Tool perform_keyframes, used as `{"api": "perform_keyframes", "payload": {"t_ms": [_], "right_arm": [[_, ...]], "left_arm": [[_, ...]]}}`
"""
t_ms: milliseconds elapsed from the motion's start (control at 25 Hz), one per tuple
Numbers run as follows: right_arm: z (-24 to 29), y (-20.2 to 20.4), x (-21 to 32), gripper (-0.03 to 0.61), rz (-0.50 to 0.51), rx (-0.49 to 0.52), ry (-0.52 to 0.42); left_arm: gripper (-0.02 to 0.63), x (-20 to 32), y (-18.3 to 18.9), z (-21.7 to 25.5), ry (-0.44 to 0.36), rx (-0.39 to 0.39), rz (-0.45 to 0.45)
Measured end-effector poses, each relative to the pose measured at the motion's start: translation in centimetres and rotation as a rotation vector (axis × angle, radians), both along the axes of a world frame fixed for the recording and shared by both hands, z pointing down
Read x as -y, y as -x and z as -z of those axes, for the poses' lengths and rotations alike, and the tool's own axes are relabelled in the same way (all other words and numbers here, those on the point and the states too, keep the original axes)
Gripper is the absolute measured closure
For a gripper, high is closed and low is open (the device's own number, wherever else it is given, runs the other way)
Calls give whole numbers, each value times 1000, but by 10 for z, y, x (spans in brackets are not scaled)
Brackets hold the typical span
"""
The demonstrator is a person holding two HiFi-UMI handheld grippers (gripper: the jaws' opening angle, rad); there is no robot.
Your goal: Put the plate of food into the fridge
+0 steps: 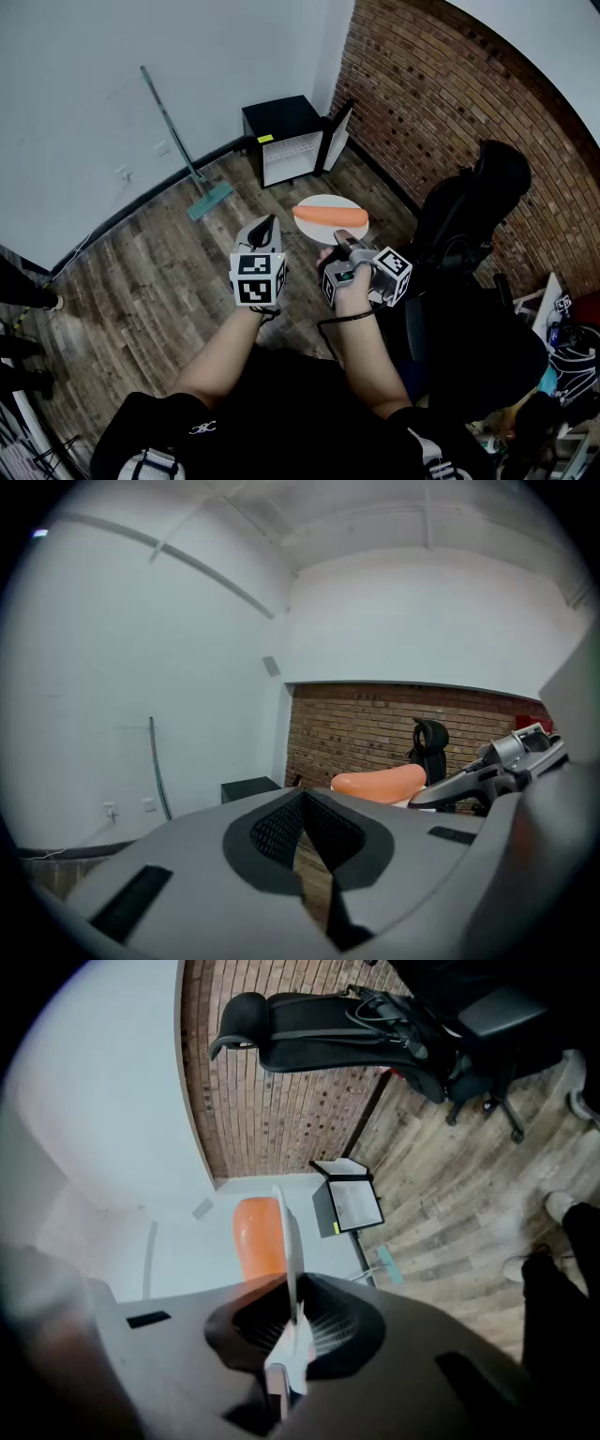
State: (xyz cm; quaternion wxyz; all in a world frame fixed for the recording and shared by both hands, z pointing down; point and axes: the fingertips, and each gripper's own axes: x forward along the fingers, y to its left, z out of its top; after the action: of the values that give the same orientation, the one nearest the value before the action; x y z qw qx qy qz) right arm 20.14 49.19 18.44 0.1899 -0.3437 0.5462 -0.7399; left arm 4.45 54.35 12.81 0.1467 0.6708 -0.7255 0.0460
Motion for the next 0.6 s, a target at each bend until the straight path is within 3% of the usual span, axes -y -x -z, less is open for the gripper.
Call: {"api": "perform_keyframes", "payload": {"t_ms": [600], "right_arm": [[-3, 33, 23, 523, -23, 6, 5]], "left_arm": [[618, 29, 37, -8, 10, -27, -28]]}}
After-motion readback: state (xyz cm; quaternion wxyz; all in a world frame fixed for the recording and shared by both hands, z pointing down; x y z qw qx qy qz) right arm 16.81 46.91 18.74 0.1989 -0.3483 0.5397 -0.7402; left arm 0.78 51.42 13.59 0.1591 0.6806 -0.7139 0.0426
